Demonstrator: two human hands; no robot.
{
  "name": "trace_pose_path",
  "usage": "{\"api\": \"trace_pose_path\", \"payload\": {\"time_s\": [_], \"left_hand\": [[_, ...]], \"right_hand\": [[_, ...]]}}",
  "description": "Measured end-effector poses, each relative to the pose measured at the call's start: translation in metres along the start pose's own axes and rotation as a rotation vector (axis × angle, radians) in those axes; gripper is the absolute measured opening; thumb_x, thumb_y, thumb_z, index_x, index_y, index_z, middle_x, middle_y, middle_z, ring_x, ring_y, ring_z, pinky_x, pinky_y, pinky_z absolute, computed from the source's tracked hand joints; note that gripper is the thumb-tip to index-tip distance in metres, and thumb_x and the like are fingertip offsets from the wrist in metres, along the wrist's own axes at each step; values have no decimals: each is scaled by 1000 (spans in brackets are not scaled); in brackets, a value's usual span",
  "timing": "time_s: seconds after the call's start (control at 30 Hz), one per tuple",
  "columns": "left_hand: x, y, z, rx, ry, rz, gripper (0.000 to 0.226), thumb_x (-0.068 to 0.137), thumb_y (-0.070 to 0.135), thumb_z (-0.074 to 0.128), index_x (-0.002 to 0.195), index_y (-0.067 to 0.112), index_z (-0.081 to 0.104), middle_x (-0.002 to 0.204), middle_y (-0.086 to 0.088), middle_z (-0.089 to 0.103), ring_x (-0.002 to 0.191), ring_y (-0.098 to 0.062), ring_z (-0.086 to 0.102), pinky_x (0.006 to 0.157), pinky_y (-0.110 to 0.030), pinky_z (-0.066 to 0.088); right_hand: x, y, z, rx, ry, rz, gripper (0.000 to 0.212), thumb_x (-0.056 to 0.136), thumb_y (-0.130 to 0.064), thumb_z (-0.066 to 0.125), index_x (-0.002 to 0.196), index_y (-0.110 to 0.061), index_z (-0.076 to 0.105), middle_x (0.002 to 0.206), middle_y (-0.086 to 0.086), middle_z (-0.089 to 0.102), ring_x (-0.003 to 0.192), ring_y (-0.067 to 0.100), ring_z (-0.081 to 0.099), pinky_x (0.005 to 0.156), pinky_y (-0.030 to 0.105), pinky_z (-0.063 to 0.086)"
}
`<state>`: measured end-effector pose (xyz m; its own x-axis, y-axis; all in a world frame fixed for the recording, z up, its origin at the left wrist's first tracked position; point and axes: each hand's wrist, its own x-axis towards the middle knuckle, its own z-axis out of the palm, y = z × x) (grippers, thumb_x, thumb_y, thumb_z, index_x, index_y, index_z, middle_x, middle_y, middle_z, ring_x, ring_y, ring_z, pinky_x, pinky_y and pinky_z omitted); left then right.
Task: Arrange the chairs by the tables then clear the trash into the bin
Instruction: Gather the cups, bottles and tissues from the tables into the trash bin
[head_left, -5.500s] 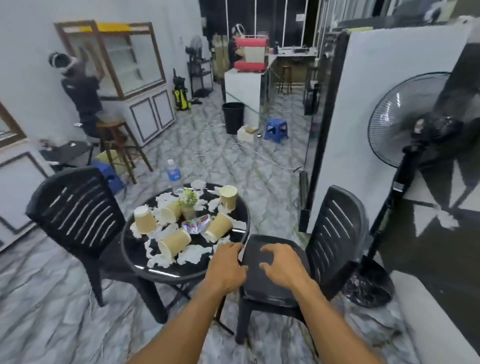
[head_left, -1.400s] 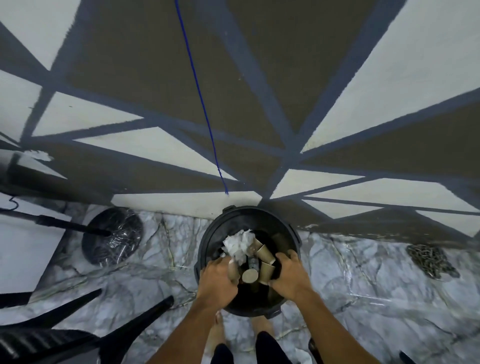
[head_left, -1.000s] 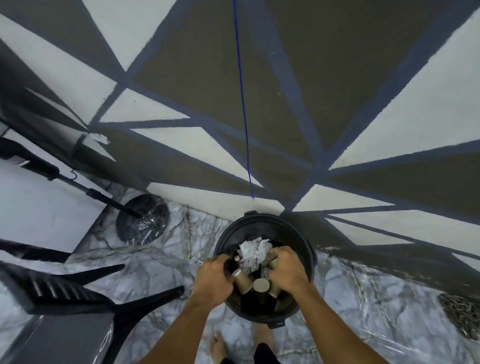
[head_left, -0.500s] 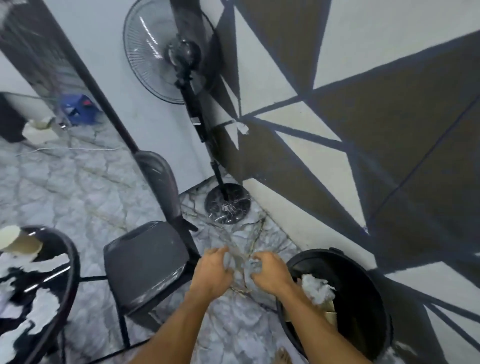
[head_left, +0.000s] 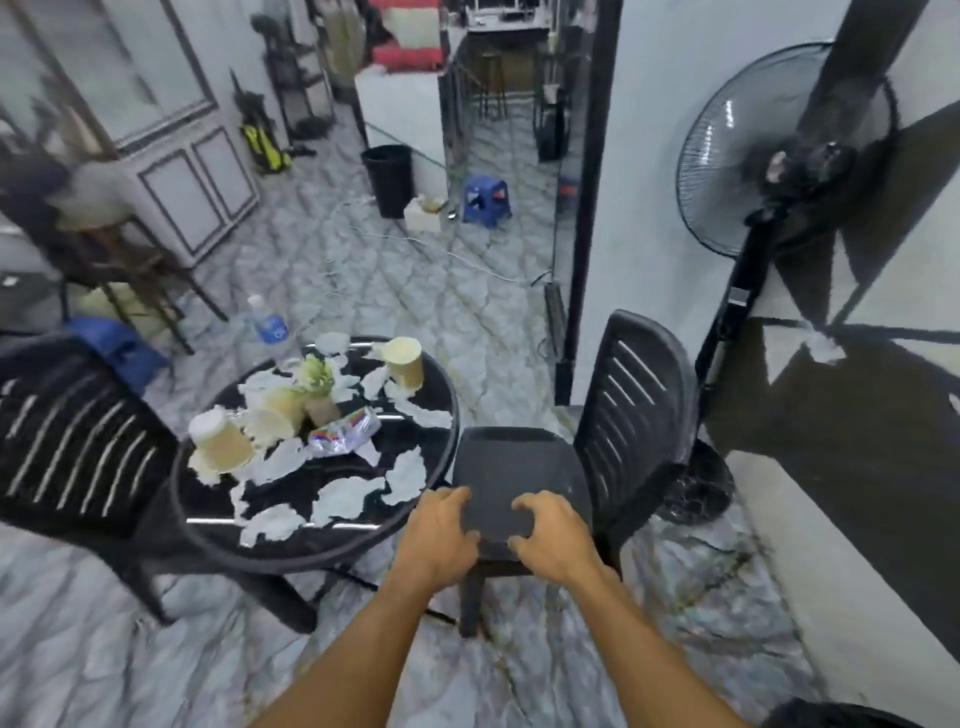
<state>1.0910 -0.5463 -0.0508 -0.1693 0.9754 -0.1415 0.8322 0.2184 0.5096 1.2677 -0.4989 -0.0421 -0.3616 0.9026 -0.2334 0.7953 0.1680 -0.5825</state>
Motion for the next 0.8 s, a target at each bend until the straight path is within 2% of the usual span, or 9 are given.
{"api": "trace_pose_path", "payload": {"time_s": [0.1, 0.13, 0.2, 0.37, 0.57, 0.63, 0.73, 0.8], "left_hand": [[0, -36, -27, -29, 58, -111, 45, 82, 32, 60, 126, 20, 58, 124, -3, 60, 121, -27, 52, 99, -39, 46], [1, -47, -34, -46, 64, -151, 46, 82, 29, 61, 127, 19, 59, 124, -4, 59, 121, -26, 52, 98, -38, 47], [6, -65, -46, -56, 87, -217, 56, 80, 25, 64, 135, 16, 55, 128, -5, 57, 125, -25, 49, 102, -34, 44], [36, -101, -70, -66, 173, -332, 54, 85, 26, 64, 137, 20, 52, 136, 0, 53, 133, -20, 40, 108, -32, 35], [98, -123, -97, -87, 227, -440, 63, 87, 30, 63, 146, 20, 44, 147, -1, 46, 140, -19, 33, 114, -33, 31], [118, -125, -108, -93, 263, -453, 61, 88, 26, 63, 145, 19, 45, 147, -2, 47, 139, -19, 34, 111, -31, 30], [142, -133, -125, -71, 294, -457, 51, 87, 24, 63, 136, 17, 53, 134, -4, 56, 127, -23, 45, 101, -32, 39], [155, -142, -136, -82, 296, -485, 50, 84, 25, 62, 133, 23, 54, 129, -3, 56, 124, -23, 46, 96, -35, 43]], "right_hand": [[31, -38, 19, -38, -74, -84, 48, 84, -26, 69, 131, -18, 59, 131, 2, 54, 127, 23, 46, 102, 37, 44], [42, -50, 24, -47, -94, -111, 44, 84, -23, 68, 127, -18, 61, 130, 3, 54, 126, 24, 47, 101, 38, 45], [63, -70, 33, -64, -134, -167, 45, 86, -19, 67, 130, -18, 60, 131, 4, 54, 126, 24, 47, 100, 36, 45], [129, -110, 52, -48, -202, -272, 55, 82, -21, 67, 136, -21, 54, 138, 1, 51, 126, 20, 49, 102, 33, 43], [219, -146, 46, -30, -179, -378, 64, 83, -26, 70, 143, -19, 46, 145, 1, 44, 136, 20, 36, 109, 34, 37], [246, -155, 41, -26, -154, -399, 65, 83, -27, 72, 142, -19, 47, 144, 0, 44, 135, 19, 37, 109, 35, 38], [285, -169, 37, -43, -127, -421, 66, 82, -28, 74, 142, -18, 48, 143, 1, 44, 134, 21, 38, 110, 36, 38], [305, -180, 38, -53, -123, -438, 67, 82, -28, 74, 143, -17, 48, 143, 2, 44, 135, 21, 36, 111, 34, 36]]}}
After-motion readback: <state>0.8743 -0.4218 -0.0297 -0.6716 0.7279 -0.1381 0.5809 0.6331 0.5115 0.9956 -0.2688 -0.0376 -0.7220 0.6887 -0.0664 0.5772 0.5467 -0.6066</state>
